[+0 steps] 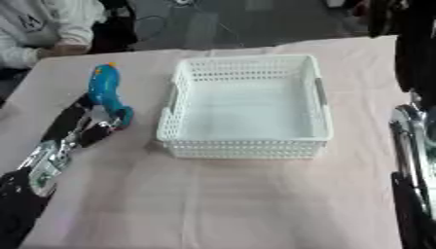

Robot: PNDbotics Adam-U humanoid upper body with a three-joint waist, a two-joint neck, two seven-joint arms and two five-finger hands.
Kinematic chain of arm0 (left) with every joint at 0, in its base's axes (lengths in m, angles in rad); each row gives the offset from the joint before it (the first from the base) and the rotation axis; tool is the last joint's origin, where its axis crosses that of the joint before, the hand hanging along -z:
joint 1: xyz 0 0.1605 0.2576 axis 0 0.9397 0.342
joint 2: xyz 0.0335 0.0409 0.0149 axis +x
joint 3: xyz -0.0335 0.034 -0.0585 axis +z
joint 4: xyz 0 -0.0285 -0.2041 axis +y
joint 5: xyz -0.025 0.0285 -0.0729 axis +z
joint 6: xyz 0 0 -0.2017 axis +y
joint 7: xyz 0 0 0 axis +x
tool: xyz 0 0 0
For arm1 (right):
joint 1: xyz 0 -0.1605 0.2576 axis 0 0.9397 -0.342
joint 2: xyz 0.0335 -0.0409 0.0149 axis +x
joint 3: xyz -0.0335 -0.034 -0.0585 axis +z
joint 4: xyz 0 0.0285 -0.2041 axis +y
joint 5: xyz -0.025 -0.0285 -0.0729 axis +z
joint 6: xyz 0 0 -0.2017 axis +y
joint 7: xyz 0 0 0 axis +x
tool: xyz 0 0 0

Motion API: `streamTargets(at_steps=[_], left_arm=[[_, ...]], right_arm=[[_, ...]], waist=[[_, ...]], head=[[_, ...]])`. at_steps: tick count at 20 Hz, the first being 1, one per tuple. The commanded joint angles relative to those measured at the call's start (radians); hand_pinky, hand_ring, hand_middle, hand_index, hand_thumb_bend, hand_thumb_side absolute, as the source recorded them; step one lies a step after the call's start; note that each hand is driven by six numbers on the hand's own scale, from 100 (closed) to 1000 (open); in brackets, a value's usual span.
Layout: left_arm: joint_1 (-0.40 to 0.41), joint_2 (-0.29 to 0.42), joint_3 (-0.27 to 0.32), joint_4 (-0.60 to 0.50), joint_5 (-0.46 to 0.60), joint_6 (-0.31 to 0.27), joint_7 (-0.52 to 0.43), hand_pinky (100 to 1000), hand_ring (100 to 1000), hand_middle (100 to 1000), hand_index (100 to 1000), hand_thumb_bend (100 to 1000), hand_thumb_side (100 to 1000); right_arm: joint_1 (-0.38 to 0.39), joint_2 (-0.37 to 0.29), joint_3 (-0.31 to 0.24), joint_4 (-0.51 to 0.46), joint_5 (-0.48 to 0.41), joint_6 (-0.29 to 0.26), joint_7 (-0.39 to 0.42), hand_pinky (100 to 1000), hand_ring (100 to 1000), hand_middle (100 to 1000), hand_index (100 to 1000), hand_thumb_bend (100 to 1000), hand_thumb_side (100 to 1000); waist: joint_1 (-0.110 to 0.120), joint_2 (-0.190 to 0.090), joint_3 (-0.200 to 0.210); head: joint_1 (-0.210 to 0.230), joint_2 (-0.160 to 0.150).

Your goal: Pick up objects on the table and place them in the box.

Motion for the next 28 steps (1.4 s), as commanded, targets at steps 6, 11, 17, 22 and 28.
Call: streamTargets(at_steps=[6, 11, 17, 22, 28], left_arm=[[-0.092, 0.015, 0.020, 0.167, 0.010, -0.063, 0.121, 888, 914, 996, 1000, 526, 832], [-0.120, 0.002, 0.037, 0.247, 0.087, -0.137, 0.287, 685, 728, 856, 875, 233, 784], [-0.130, -0.008, 0.034, 0.270, 0.187, -0.259, 0.465, 375, 410, 531, 542, 170, 768], [-0.134, -0.013, 0.030, 0.278, 0.262, -0.329, 0.539, 100, 103, 191, 433, 131, 699], [-0.131, -0.007, 0.025, 0.249, 0.327, -0.431, 0.596, 100, 100, 100, 401, 114, 677]], right_arm=[[-0.024, 0.011, 0.006, -0.020, -0.014, -0.004, 0.016, 417, 179, 261, 587, 100, 1000], [-0.028, 0.015, 0.006, -0.022, -0.018, -0.006, 0.023, 416, 179, 260, 587, 100, 1000], [-0.032, 0.018, 0.007, -0.024, -0.019, -0.007, 0.027, 415, 180, 259, 585, 100, 1000], [-0.033, 0.021, 0.007, -0.024, -0.019, -0.007, 0.027, 414, 182, 259, 585, 100, 1000], [-0.033, 0.020, 0.007, -0.024, -0.019, -0.007, 0.028, 414, 182, 258, 584, 100, 1000]], waist=[[-0.006, -0.011, -0.009], [-0.007, -0.007, -0.014], [-0.007, -0.004, -0.019], [-0.007, -0.004, -0.021], [-0.007, -0.004, -0.020]], head=[[0.029, -0.026], [0.033, -0.045], [0.036, -0.056], [0.037, -0.060], [0.037, -0.063]])
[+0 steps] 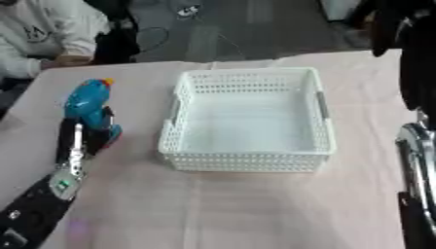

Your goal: Pick up objects on the table and place them in the box.

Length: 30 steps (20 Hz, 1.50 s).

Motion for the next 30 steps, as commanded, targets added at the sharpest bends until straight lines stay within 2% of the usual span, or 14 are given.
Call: streamTargets(at_steps=[1, 4, 6, 8, 10, 14, 19, 24, 27, 28, 29, 30], left_arm=[[-0.018, 0.028, -0.001, -0.049, 0.031, -0.065, 0.041, 100, 100, 100, 399, 111, 676], [-0.020, 0.043, -0.010, -0.153, 0.045, -0.108, 0.051, 100, 100, 100, 393, 104, 677], [-0.022, 0.058, -0.021, -0.236, 0.050, -0.113, 0.036, 100, 100, 100, 388, 100, 679], [-0.029, 0.075, -0.039, -0.323, 0.049, -0.103, 0.003, 100, 100, 100, 385, 106, 691], [-0.042, 0.093, -0.065, -0.409, 0.046, -0.082, -0.047, 100, 100, 100, 382, 160, 796], [-0.077, 0.119, -0.117, -0.513, 0.049, -0.046, -0.158, 100, 100, 100, 379, 171, 803], [-0.126, 0.133, -0.171, -0.549, 0.067, -0.038, -0.281, 100, 100, 100, 378, 186, 810], [-0.162, 0.126, -0.227, -0.521, 0.043, -0.077, -0.442, 100, 100, 100, 382, 208, 823], [-0.169, 0.111, -0.241, -0.500, 0.058, -0.113, -0.518, 100, 100, 100, 394, 209, 838], [-0.169, 0.107, -0.247, -0.493, 0.065, -0.125, -0.541, 100, 100, 151, 443, 208, 880], [-0.168, 0.105, -0.254, -0.485, 0.073, -0.139, -0.572, 202, 237, 328, 554, 224, 936], [-0.166, 0.106, -0.262, -0.476, 0.070, -0.150, -0.616, 687, 686, 728, 861, 441, 1000]], right_arm=[[-0.022, 0.004, 0.000, -0.018, -0.004, 0.000, 0.002, 414, 181, 258, 584, 100, 1000], [-0.021, 0.001, 0.000, -0.017, -0.003, 0.001, 0.002, 414, 180, 257, 584, 100, 1000], [-0.020, -0.001, 0.000, -0.017, -0.003, 0.001, 0.003, 415, 180, 257, 584, 100, 1000], [-0.019, -0.002, 0.001, -0.017, -0.003, 0.001, 0.004, 415, 180, 257, 584, 100, 1000], [-0.018, -0.002, 0.002, -0.016, -0.003, 0.001, 0.006, 415, 181, 258, 584, 100, 1000], [-0.018, 0.001, 0.004, -0.017, -0.003, 0.001, 0.008, 414, 182, 259, 583, 100, 1000], [-0.020, 0.008, 0.007, -0.018, -0.003, 0.000, 0.013, 414, 184, 260, 583, 100, 1000], [-0.022, 0.014, 0.011, -0.018, -0.004, 0.000, 0.018, 415, 183, 260, 583, 100, 1000], [-0.024, 0.016, 0.011, -0.018, -0.004, 0.000, 0.020, 415, 183, 260, 583, 100, 1000], [-0.024, 0.017, 0.011, -0.018, -0.004, 0.000, 0.020, 415, 183, 260, 583, 100, 1000], [-0.024, 0.018, 0.011, -0.018, -0.004, 0.000, 0.021, 415, 183, 260, 583, 100, 1000], [-0.025, 0.018, 0.012, -0.018, -0.004, 0.000, 0.021, 415, 183, 260, 583, 100, 1000]], waist=[[-0.002, -0.011, 0.002], [-0.002, -0.011, 0.005], [-0.002, -0.012, 0.006], [-0.001, -0.013, 0.007], [0.000, -0.015, 0.006], [0.003, -0.019, 0.001], [0.006, -0.021, -0.009], [0.009, -0.019, -0.018], [0.009, -0.018, -0.020], [0.009, -0.018, -0.022], [0.010, -0.017, -0.022], [0.010, -0.017, -0.023]], head=[[0.007, -0.014], [0.009, -0.010], [0.008, -0.009], [0.006, -0.008], [0.007, -0.005], [0.008, -0.004], [-0.003, -0.014], [-0.015, -0.024], [-0.018, -0.026], [-0.019, -0.027], [-0.020, -0.029], [-0.021, -0.030]])
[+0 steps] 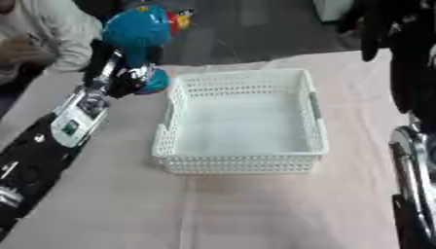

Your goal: Pick up objects on the table and place them in the box.

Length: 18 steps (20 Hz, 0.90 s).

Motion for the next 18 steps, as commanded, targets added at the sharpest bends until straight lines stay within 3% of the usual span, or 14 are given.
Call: streamTargets(at_steps=[1, 2, 3, 4, 6, 9, 10, 12, 14, 15, 16, 18], left_arm=[[-0.020, 0.016, -0.015, 0.012, -0.010, -0.030, -0.138, 954, 870, 883, 945, 773, 1000], [-0.018, 0.019, -0.021, 0.014, -0.035, -0.037, -0.216, 1000, 975, 983, 1000, 929, 1000], [-0.018, 0.021, -0.018, 0.012, -0.058, -0.045, -0.289, 1000, 966, 977, 1000, 910, 1000], [-0.017, 0.021, -0.010, 0.007, -0.068, -0.051, -0.344, 1000, 1000, 991, 1000, 1000, 1000], [-0.014, 0.022, 0.008, -0.004, -0.063, -0.056, -0.407, 1000, 1000, 1000, 1000, 1000, 1000], [-0.005, 0.031, 0.034, -0.037, -0.030, -0.050, -0.421, 1000, 1000, 1000, 1000, 1000, 1000], [-0.002, 0.036, 0.051, -0.058, -0.012, -0.047, -0.400, 1000, 966, 975, 1000, 1000, 1000], [0.010, 0.054, 0.099, -0.124, 0.034, -0.031, -0.268, 966, 893, 916, 983, 827, 1000], [0.038, 0.066, 0.122, -0.189, 0.092, -0.007, -0.110, 934, 863, 896, 964, 716, 1000], [0.054, 0.073, 0.125, -0.217, 0.115, 0.008, -0.056, 937, 866, 897, 965, 722, 1000], [0.072, 0.078, 0.128, -0.250, 0.134, 0.020, -0.015, 913, 846, 885, 953, 648, 1000], [0.111, 0.085, 0.132, -0.323, 0.159, 0.037, 0.045, 891, 831, 874, 943, 594, 1000]], right_arm=[[-0.017, 0.002, 0.000, -0.017, -0.004, 0.001, 0.004, 415, 183, 260, 583, 100, 1000], [-0.017, 0.002, 0.000, -0.017, -0.004, 0.001, 0.004, 415, 183, 260, 583, 100, 1000], [-0.017, 0.002, 0.000, -0.017, -0.004, 0.001, 0.005, 415, 183, 260, 583, 100, 1000], [-0.017, 0.002, 0.001, -0.017, -0.004, 0.001, 0.005, 414, 183, 260, 583, 100, 1000], [-0.017, 0.001, 0.001, -0.017, -0.003, 0.001, 0.006, 415, 182, 260, 583, 100, 1000], [-0.016, -0.001, 0.000, -0.017, -0.002, 0.002, 0.007, 415, 182, 260, 583, 100, 1000], [-0.016, -0.001, 0.000, -0.017, -0.002, 0.002, 0.007, 415, 181, 259, 583, 100, 1000], [-0.015, -0.003, -0.002, -0.017, -0.001, 0.002, 0.006, 415, 181, 259, 583, 100, 1000], [-0.014, -0.006, -0.002, -0.017, 0.001, 0.003, 0.006, 415, 180, 258, 583, 100, 1000], [-0.014, -0.007, -0.002, -0.017, 0.001, 0.003, 0.007, 415, 180, 258, 583, 100, 1000], [-0.014, -0.009, -0.002, -0.017, 0.001, 0.003, 0.008, 415, 180, 259, 583, 100, 1000], [-0.013, -0.012, -0.003, -0.017, 0.002, 0.003, 0.009, 415, 180, 258, 582, 100, 1000]], waist=[[-0.001, -0.015, -0.002], [-0.001, -0.015, -0.002], [-0.001, -0.016, -0.002], [-0.001, -0.016, -0.001], [-0.001, -0.017, 0.001], [-0.002, -0.017, 0.003], [-0.002, -0.017, 0.004], [-0.003, -0.016, 0.008], [-0.002, -0.016, 0.012], [-0.002, -0.016, 0.013], [-0.003, -0.015, 0.016], [-0.005, -0.015, 0.021]], head=[[-0.011, -0.019], [-0.012, -0.018], [-0.013, -0.018], [-0.016, -0.018], [-0.020, -0.020], [-0.026, -0.023], [-0.028, -0.024], [-0.034, -0.024], [-0.036, -0.024], [-0.037, -0.024], [-0.037, -0.025], [-0.035, -0.028]])
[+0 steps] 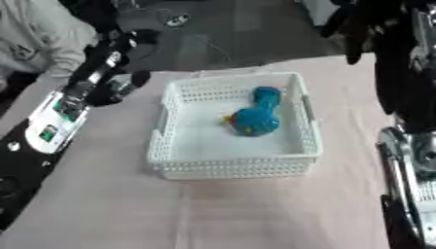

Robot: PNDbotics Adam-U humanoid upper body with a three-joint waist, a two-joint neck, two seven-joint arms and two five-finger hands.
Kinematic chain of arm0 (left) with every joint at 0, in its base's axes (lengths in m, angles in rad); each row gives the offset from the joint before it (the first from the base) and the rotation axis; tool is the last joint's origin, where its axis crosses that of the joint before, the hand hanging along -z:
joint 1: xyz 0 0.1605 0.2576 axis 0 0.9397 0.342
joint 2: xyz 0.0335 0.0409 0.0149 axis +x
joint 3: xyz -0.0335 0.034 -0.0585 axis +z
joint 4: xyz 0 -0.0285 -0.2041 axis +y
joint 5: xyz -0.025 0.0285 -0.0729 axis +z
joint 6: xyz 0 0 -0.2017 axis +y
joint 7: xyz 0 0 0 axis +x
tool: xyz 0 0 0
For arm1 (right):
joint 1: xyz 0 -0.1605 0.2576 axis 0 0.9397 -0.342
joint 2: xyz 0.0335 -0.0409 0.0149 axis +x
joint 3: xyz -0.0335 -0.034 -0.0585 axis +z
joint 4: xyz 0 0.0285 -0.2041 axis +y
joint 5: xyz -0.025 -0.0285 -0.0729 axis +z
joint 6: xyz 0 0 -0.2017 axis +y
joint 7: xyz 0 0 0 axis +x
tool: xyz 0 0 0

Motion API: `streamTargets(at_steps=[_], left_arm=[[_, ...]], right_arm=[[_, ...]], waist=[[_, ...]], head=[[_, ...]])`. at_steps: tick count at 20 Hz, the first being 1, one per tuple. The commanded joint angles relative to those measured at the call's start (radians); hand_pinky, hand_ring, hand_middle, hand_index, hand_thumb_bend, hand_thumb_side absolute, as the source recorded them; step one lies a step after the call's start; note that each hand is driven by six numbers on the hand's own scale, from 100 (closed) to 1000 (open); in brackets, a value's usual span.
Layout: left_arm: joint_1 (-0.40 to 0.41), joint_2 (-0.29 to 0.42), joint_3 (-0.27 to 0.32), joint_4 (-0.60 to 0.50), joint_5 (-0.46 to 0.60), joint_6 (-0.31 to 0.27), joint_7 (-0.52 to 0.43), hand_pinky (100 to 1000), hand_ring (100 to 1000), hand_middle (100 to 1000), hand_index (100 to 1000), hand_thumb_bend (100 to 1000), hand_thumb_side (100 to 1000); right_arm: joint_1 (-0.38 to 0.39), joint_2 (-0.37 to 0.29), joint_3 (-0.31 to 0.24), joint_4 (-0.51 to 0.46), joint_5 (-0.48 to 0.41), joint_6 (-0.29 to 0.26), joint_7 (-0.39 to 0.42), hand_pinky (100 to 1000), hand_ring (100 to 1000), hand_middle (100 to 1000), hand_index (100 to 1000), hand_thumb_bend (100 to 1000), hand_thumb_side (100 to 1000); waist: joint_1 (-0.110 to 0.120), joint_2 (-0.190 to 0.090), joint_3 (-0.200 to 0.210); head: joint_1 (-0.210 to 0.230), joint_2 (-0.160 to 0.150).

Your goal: Pick up objects on the table and place them in the box.

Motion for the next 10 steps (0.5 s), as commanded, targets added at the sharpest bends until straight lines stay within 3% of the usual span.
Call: streamTargets(at_steps=[1, 5, 10], left_arm=[[0.031, 0.038, 0.023, -0.131, 0.048, 0.024, 0.104, 880, 821, 867, 938, 573, 1000], [0.113, -0.018, 0.015, -0.326, 0.068, 0.005, 0.147, 843, 783, 835, 895, 527, 1000], [0.156, -0.120, -0.017, -0.519, 0.061, -0.039, 0.087, 759, 720, 788, 830, 490, 1000]], right_arm=[[-0.012, -0.014, -0.004, -0.017, 0.002, -0.001, 0.004, 416, 179, 258, 582, 100, 1000], [-0.009, -0.025, -0.004, -0.013, 0.002, -0.009, 0.020, 421, 178, 258, 582, 100, 1000], [-0.008, -0.034, 0.003, -0.009, 0.011, -0.062, 0.123, 414, 181, 252, 551, 100, 1000]], waist=[[-0.006, -0.015, 0.008], [-0.017, -0.014, 0.025], [-0.034, -0.009, 0.041]], head=[[-0.010, -0.022], [0.003, -0.052], [0.013, -0.085]])
